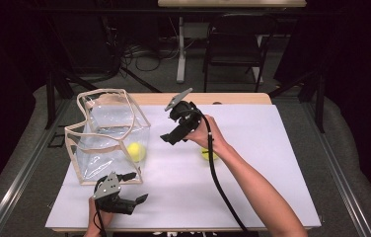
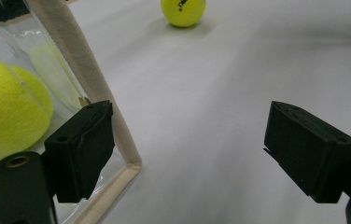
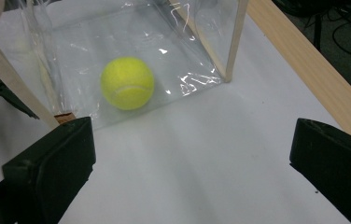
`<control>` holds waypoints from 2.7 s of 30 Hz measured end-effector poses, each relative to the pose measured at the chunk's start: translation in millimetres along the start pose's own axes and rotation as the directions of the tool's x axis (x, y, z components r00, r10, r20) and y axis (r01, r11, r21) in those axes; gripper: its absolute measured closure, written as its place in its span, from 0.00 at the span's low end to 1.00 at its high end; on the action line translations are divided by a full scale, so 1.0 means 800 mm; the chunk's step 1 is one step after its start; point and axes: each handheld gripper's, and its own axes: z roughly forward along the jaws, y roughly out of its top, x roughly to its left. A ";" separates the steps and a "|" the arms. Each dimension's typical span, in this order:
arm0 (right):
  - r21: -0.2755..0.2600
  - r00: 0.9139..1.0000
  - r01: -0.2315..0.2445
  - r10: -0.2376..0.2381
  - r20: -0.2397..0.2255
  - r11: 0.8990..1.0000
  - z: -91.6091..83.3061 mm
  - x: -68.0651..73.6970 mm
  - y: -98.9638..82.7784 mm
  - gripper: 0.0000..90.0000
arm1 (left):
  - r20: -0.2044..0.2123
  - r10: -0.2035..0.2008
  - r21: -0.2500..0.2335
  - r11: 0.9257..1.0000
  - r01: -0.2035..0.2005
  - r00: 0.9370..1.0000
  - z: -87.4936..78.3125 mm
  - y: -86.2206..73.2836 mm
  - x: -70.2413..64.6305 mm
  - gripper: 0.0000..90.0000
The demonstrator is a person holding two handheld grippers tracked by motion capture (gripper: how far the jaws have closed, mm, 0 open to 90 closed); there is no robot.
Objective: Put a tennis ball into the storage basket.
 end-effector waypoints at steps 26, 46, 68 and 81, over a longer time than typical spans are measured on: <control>0.048 1.000 0.004 -0.005 0.025 0.999 -0.002 0.001 -0.062 0.00 | -0.001 0.000 -0.003 1.000 0.000 1.000 0.002 0.001 -0.001 0.18; 0.067 0.998 -0.003 -0.001 0.062 0.998 -0.006 -0.005 -0.098 0.00 | -0.003 0.001 0.000 1.000 -0.001 1.000 -0.001 0.001 -0.002 0.18; 0.081 0.992 -0.073 0.064 0.105 0.994 -0.010 -0.032 -0.144 0.00 | 0.002 0.002 0.002 1.000 -0.002 1.000 0.002 0.001 -0.001 0.18; 0.111 0.990 -0.107 0.095 0.109 0.988 -0.002 -0.040 -0.167 0.00 | 0.003 0.004 0.004 1.000 -0.004 1.000 0.001 0.001 -0.002 0.18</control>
